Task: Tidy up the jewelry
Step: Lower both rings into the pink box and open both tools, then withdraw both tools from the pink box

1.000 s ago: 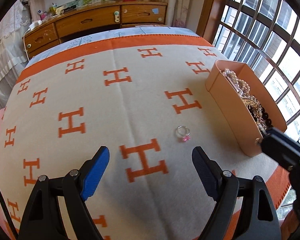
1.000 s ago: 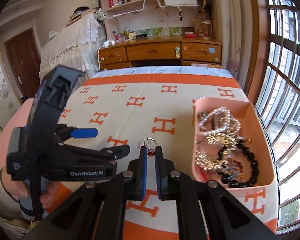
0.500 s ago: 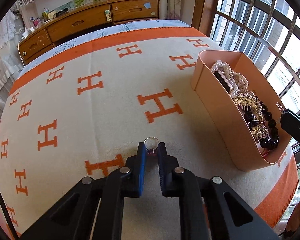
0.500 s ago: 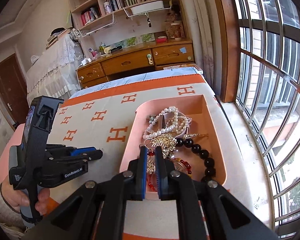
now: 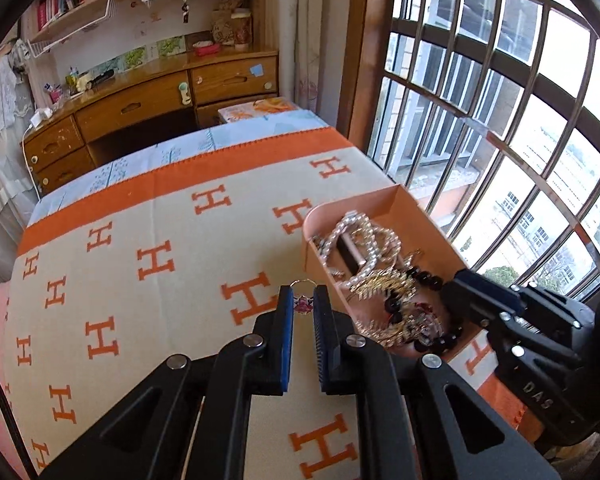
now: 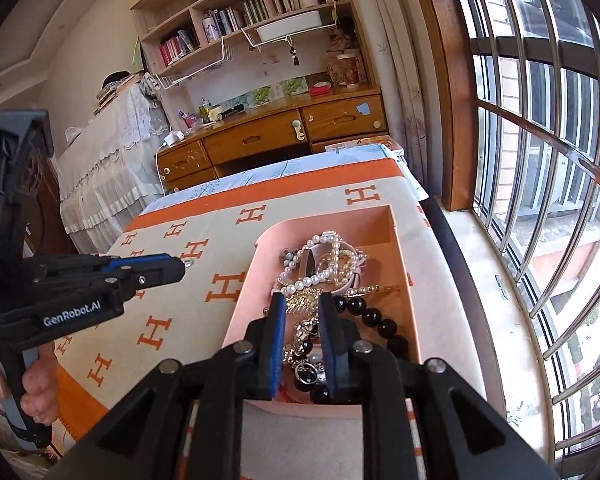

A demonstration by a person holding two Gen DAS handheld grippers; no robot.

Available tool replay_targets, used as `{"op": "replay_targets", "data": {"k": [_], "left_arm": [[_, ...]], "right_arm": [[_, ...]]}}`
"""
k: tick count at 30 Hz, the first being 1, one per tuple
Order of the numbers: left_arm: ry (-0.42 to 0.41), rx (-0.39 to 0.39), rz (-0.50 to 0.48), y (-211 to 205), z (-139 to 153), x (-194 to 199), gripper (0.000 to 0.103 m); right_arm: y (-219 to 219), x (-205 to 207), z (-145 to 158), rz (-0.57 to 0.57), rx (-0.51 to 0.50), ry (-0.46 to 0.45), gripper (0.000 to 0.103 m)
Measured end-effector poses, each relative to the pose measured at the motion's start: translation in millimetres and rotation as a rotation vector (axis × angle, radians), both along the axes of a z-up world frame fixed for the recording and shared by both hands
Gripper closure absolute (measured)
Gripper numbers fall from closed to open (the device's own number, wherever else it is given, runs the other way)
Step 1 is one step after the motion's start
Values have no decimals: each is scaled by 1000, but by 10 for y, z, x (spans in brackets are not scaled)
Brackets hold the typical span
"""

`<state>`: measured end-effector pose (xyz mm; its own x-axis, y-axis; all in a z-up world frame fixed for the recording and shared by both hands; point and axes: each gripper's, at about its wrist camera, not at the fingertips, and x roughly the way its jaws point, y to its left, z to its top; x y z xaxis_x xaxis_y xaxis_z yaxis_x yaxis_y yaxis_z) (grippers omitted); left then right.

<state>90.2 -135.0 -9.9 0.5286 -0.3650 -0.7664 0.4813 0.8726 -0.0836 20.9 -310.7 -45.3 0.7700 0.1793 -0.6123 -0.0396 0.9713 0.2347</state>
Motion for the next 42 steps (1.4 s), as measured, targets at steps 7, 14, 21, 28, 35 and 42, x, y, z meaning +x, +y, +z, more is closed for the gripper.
{"op": "replay_targets", "data": {"k": [7, 14, 21, 28, 35, 42], "left_arm": [[-39, -16, -82, -457, 207, -11, 95], [-83, -14, -75, -560, 205, -82, 34], [-51, 7, -4, -247, 119, -94, 30], [-65, 17, 136, 291, 207, -259, 14], [-147, 78, 314, 851, 372, -696, 1], [-188, 72, 427, 1253, 487, -1079, 1]], "right_arm": [[-165, -19, 24, -54, 9, -6, 86], [-237, -48, 16, -84, 0, -1, 85], [-174, -46, 35, -77, -3, 9, 85], [46, -90, 208, -54, 11, 18, 60], [532, -311, 465, 21, 14, -8, 46], [1016, -572, 596, 60, -35, -30, 38]]}}
